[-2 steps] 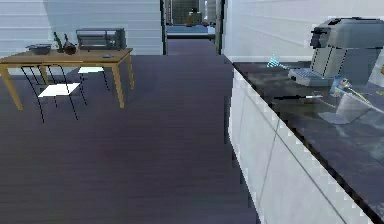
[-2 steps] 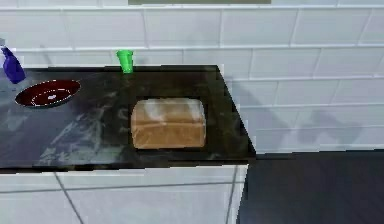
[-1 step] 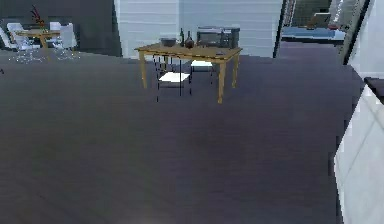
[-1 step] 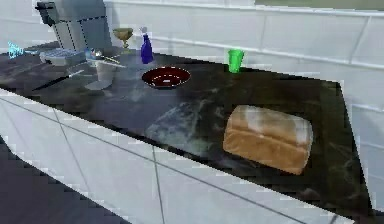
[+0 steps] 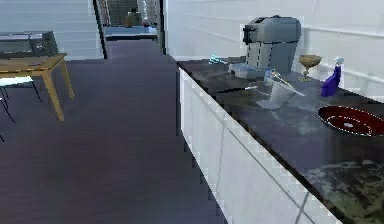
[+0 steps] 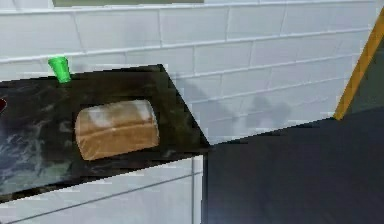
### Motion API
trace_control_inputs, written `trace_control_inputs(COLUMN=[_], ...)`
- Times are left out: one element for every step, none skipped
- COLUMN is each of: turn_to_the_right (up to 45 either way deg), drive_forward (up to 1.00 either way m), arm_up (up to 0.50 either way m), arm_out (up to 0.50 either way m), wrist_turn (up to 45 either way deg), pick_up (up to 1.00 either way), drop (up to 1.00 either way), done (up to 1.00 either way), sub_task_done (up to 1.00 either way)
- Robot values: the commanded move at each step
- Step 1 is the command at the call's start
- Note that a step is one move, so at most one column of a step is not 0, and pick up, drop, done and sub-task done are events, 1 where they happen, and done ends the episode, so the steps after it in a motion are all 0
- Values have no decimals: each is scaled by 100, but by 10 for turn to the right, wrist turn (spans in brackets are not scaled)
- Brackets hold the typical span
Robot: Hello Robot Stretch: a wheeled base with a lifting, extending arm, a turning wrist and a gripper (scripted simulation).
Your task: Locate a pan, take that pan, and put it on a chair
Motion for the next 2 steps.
trace_control_inputs(turn_to_the_right=[300,0], drive_forward=[0,35], arm_up=[0,0], arm_out=[0,0], wrist_turn=[0,0], pick_up=[0,0], drop=[0,0], done=[0,0], sub_task_done=[0,0])
